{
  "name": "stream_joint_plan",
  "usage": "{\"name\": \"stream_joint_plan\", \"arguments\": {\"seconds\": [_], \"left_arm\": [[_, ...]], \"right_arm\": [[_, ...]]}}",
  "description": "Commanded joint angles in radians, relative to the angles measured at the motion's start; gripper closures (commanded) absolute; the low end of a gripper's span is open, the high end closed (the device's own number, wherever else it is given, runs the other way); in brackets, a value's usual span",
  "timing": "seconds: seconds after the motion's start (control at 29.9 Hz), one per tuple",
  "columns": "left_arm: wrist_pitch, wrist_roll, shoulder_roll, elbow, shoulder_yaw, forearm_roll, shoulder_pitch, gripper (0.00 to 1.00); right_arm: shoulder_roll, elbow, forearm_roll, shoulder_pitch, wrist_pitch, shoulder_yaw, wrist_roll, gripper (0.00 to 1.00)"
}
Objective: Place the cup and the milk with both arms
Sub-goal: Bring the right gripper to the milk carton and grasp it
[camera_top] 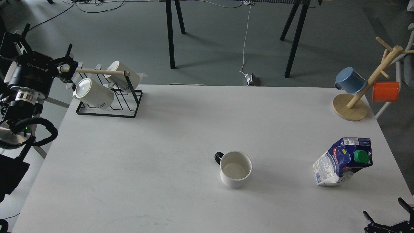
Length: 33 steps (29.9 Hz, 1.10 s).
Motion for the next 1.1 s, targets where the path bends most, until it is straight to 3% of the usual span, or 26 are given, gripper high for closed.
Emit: {"name": "stream_joint_plan", "arguments": {"seconds": [0.0,0.17,0.37,0.53,0.7,1.07], "left_arm": [[0.000,-0.003,0.005,0.000,-0.004,-0.001,0.010,0.00],[0.031,-0.003,0.016,-0.003,-0.004,0.000,0.036,0.00],[0.086,0.000,0.013,-0.008,-0.010,-0.001,0.033,0.00],[0.083,-0.003,0.054,-0.020,-0.013,-0.003,0.033,0.00],[0.103,-0.005,0.111,-0.122,-0.029,-0.005,0.035,0.00],[0.108,-0.003,0.162,-0.121,-0.023,-0.008,0.022,0.00]], "right_arm": [[0.096,0.000,-0.057,0.033,0.000,-0.001,0.000,0.01],[0.212,-0.001,-0.109,0.094,0.000,-0.001,0.000,0.00],[0.221,0.002,-0.109,0.140,0.000,-0.004,0.000,0.00],[0.221,0.003,-0.109,0.153,0.000,0.020,0.003,0.00],[0.215,-0.001,-0.109,0.156,0.000,0.060,0.003,0.00],[0.210,-0.007,-0.122,0.200,0.000,0.060,0.003,0.00]]}}
